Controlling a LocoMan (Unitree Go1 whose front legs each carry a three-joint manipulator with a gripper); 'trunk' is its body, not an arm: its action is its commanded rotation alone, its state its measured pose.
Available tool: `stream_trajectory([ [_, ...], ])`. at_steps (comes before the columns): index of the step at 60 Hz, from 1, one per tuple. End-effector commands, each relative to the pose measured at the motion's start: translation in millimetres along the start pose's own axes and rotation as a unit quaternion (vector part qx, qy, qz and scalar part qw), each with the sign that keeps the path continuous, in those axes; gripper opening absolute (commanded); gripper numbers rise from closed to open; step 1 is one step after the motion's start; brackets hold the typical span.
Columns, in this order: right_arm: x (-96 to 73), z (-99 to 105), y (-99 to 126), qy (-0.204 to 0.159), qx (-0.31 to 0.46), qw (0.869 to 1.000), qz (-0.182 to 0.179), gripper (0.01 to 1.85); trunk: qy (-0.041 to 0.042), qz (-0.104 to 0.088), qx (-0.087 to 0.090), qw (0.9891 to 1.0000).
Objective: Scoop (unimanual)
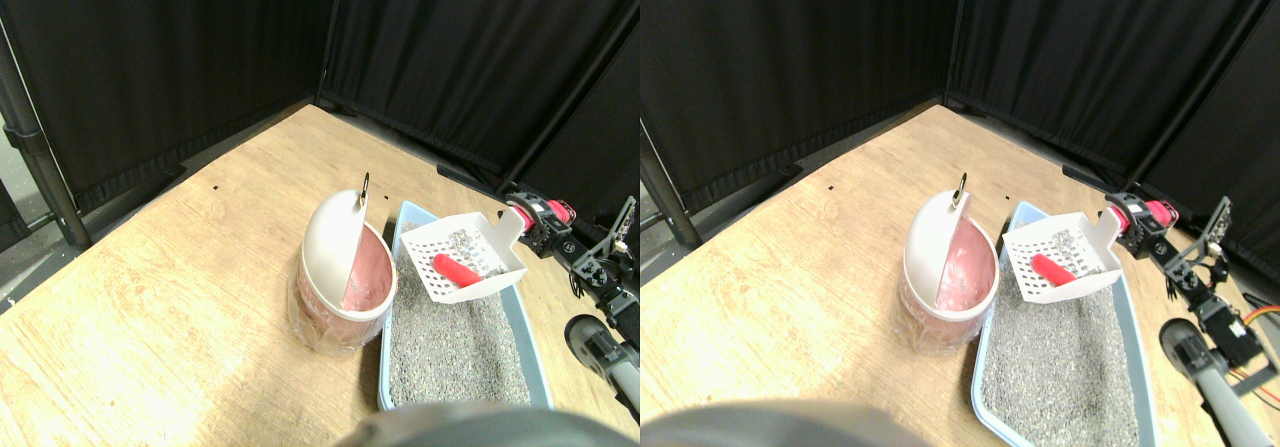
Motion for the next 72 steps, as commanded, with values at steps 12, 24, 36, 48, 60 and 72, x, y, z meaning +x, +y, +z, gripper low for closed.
stream_trajectory([
  [12,6.2,8,11,-0.011,0.004,1.000,0.018,0.05,-0.0002,0.015,-0.001,0.9999],
  [24,9.1,8,19,0.007,-0.004,1.000,0.018,0.05,0.0008,0.018,0.000,0.9998],
  [36,15.3,9,25,0.026,-0.017,0.999,0.018,0.05,-0.0001,0.020,-0.001,0.9998],
  [48,20.4,11,29,0.027,-0.021,0.999,0.024,0.05,-0.0037,0.020,0.000,0.9998],
  [60,22.7,16,32,0.036,-0.025,0.999,0.024,0.05,-0.0038,0.021,-0.001,0.9998],
  [72,25.0,21,34,0.039,-0.053,0.997,0.029,0.05,-0.0091,0.023,-0.003,0.9997],
])
